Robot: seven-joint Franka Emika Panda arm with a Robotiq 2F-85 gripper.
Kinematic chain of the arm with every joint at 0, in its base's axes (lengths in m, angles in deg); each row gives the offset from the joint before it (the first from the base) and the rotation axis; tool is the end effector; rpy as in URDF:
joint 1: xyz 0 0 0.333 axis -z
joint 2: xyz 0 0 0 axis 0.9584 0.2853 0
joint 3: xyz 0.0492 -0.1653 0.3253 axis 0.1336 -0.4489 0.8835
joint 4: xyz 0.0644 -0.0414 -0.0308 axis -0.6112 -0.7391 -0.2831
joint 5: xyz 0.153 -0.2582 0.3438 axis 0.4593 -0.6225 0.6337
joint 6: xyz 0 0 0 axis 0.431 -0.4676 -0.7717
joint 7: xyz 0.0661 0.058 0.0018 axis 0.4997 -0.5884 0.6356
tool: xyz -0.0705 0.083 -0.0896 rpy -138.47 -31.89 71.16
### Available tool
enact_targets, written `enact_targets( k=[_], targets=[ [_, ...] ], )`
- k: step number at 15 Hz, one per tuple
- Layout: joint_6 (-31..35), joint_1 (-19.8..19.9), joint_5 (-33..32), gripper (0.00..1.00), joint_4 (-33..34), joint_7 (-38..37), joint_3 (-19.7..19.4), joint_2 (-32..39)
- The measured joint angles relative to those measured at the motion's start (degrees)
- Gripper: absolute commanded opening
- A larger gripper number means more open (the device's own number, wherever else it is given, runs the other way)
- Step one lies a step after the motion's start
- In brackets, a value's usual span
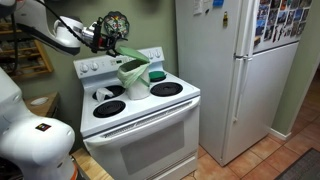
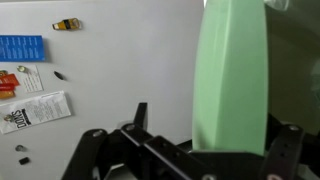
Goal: Open the lid on the bin and put the paper towel into it then close it
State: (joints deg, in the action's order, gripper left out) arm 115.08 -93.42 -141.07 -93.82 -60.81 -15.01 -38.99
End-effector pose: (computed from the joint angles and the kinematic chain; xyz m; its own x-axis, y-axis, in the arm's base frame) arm 0.4829 0.3325 0.5672 0.5774 0.8097 0.1047 0.2551 -0.3007 0.9190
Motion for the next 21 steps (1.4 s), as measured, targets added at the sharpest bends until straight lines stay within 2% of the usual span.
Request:
enact_targets(
  k=[10, 21],
  targets=[
    [-4.4, 3.3, -0.1, 1.0, 5.8, -1.2, -2.3, 0.0],
    [-4.5, 5.0, -2.5, 1.0, 8.6, -4.9, -3.7, 0.7]
  ],
)
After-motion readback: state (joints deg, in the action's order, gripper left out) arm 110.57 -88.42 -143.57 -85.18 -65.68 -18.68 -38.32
